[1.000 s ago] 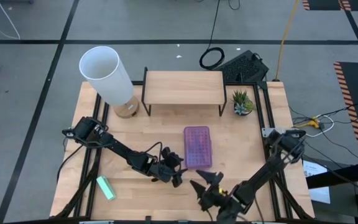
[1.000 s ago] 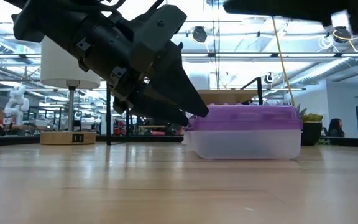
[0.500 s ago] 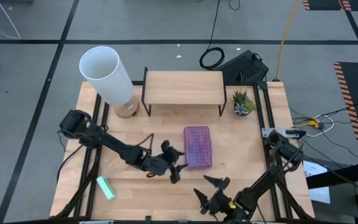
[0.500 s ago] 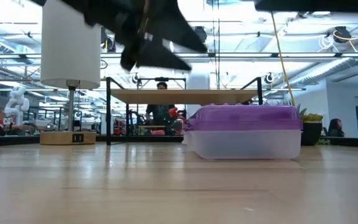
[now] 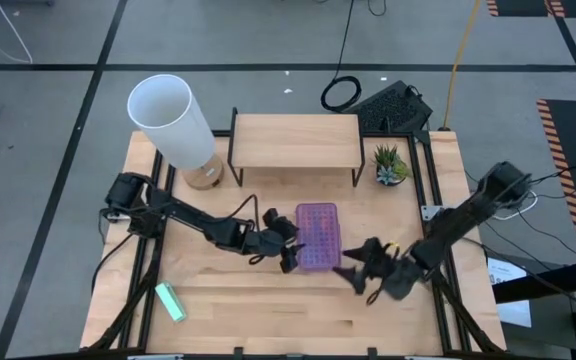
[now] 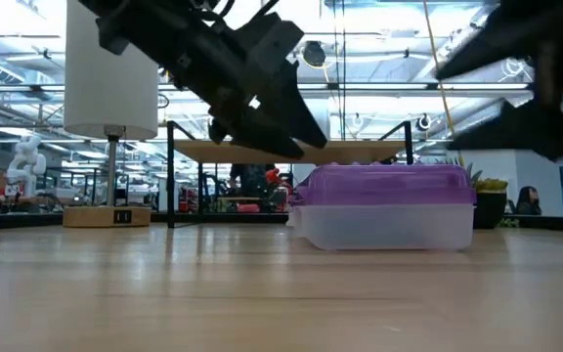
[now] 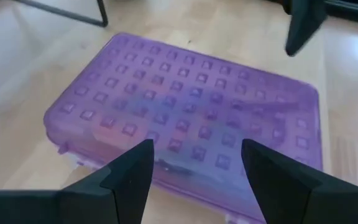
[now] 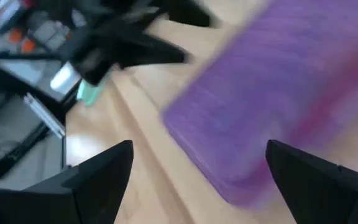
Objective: Pack school essentials
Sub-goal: Put the transparent violet supply box on the shelf
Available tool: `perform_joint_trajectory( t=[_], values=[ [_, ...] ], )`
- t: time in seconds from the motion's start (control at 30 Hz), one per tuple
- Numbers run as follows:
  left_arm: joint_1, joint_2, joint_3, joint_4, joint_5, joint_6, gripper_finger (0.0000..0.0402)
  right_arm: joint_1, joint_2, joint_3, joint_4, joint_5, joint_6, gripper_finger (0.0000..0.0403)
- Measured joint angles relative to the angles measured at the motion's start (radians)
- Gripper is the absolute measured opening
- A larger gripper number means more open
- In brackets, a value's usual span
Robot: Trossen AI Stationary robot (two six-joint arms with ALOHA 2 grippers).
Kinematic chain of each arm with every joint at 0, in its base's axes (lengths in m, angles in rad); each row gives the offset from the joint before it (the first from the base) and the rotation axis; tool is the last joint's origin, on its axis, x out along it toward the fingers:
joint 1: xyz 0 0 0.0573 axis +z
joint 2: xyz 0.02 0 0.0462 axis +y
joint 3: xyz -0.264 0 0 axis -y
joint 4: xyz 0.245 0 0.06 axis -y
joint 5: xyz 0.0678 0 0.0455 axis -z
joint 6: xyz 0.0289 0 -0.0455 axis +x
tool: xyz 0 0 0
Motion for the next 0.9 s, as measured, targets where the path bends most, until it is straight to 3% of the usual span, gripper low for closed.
perform_joint_trajectory(
  t=[0.17, 0.33, 0.5, 0.9],
  values=[
    [-0.001, 0.000, 0.000, -0.056, 0.002, -0.038, 0.0246, 0.001, -0.083, -0.166, -0.006, -0.009, 0.240, 0.0359],
    [0.002, 0.028, -0.001, -0.099, -0.001, -0.075, 0.0246, 0.001, -0.084, -0.230, 0.011, -0.035, 0.340, 0.0359],
    [0.006, 0.065, 0.000, -0.101, 0.007, -0.073, 0.0246, -0.009, -0.049, -0.265, 0.171, 0.005, 0.339, 0.0359],
    [0.012, 0.137, 0.002, -0.076, 0.018, -0.108, 0.0246, -0.140, 0.088, -0.277, 0.394, -0.140, 0.268, 0.0359]
  ],
)
